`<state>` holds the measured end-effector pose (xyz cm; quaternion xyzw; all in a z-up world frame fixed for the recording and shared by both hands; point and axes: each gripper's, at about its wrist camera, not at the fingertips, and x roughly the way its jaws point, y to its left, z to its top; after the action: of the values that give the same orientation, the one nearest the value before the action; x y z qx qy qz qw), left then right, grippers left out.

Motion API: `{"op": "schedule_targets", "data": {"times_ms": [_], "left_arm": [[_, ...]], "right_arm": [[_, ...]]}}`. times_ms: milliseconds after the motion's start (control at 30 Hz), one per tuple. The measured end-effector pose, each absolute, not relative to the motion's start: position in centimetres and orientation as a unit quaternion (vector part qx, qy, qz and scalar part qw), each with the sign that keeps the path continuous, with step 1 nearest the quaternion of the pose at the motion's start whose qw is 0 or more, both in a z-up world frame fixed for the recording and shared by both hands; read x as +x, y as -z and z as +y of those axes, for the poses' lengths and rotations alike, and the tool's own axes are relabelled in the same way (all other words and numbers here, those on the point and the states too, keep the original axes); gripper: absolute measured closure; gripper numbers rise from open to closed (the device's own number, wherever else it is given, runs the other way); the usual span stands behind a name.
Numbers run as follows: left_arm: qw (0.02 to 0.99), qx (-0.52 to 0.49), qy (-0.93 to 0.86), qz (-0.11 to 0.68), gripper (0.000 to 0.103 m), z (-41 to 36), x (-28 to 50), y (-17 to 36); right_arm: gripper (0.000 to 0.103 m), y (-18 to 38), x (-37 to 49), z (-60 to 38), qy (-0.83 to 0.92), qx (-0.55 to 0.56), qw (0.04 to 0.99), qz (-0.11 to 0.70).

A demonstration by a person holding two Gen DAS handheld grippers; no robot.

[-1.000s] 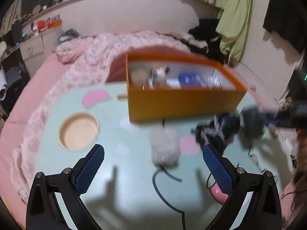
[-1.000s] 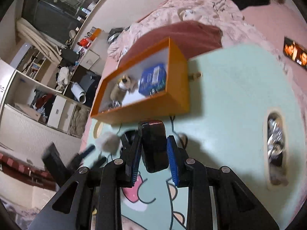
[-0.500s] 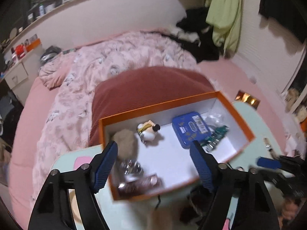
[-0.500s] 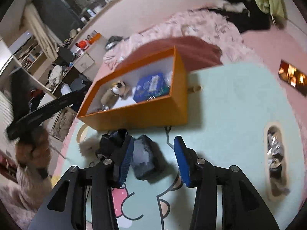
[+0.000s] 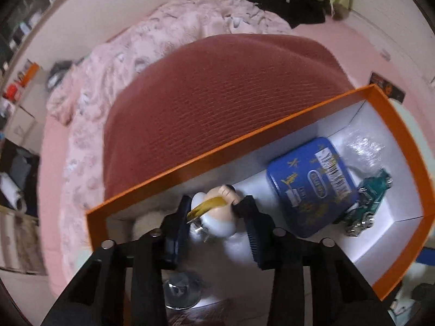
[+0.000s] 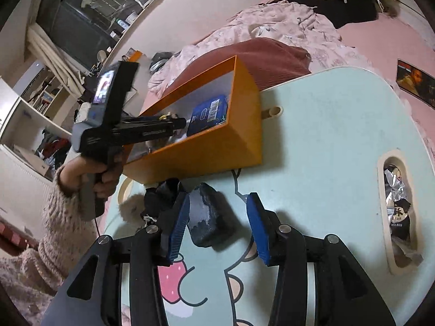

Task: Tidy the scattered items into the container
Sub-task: 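Grasp the white figurine keychain with the left gripper, place on table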

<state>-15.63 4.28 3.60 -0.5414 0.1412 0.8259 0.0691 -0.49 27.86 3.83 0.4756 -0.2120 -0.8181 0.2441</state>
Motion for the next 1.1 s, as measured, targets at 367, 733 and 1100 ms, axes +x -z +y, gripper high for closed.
{"op": "schedule_targets", "data": {"times_ms": [367,733,1100], "left_arm": [[0.141,-0.403,-0.904,0.040,0.069,1.7,-8.5,-11.8],[0.126,-0.398,-0.909,-0.024,0.069,-3.2,3.0,-9.9],[0.140,-0.430,-0.892,-0.006,0.068,1.6,5.9,-2.6]], "right_arm": [[0.058,-3.6,-0.3,27.8,0.817,0.476,0.247,-0.212],[0.058,-4.5,0.0,27.0,0.828,0.469,0.246,-0.185],[0.058,-5.0,-0.2,26.3,0.832,0.466,0.244,-0.175]]}}
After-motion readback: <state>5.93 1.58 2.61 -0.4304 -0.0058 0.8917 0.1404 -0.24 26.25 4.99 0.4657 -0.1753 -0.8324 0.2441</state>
